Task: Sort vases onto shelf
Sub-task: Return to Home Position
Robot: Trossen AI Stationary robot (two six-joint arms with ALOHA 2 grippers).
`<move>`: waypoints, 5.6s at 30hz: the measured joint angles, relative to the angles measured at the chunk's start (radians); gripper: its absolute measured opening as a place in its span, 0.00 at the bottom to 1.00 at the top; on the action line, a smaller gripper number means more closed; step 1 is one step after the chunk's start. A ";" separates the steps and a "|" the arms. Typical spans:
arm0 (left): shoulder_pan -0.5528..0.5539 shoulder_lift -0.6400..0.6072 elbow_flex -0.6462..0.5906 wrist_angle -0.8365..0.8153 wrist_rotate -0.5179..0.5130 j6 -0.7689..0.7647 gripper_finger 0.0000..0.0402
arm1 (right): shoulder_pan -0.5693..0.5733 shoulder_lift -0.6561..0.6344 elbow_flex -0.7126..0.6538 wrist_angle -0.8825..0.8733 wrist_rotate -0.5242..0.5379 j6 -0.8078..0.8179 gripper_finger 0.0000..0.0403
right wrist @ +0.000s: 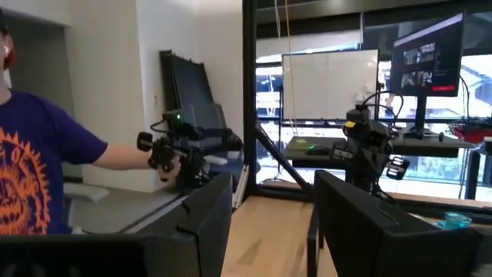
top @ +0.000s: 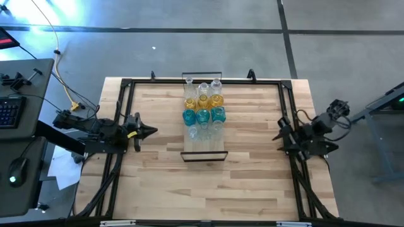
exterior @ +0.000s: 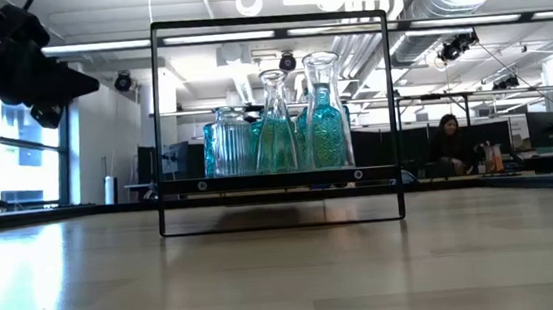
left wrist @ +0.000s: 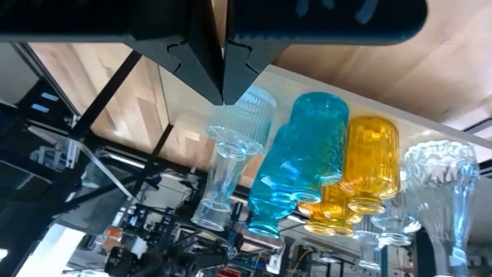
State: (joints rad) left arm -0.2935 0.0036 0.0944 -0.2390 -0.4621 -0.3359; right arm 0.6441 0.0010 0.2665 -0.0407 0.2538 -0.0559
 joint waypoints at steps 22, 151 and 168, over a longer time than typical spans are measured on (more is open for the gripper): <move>0.000 0.001 0.001 0.000 -0.014 -0.015 0.00 | -0.063 0.002 -0.257 0.295 0.099 -0.062 0.42; 0.402 0.000 0.001 0.004 -0.125 0.025 0.00 | -0.566 0.005 -0.258 0.171 0.214 0.004 0.42; 0.402 0.000 0.001 0.003 -0.125 0.025 0.00 | -0.566 0.005 -0.259 0.171 0.214 0.004 0.42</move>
State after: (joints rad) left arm 0.1081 0.0036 0.0952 -0.2355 -0.5869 -0.3111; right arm 0.0782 0.0063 0.0078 0.1307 0.4679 -0.0517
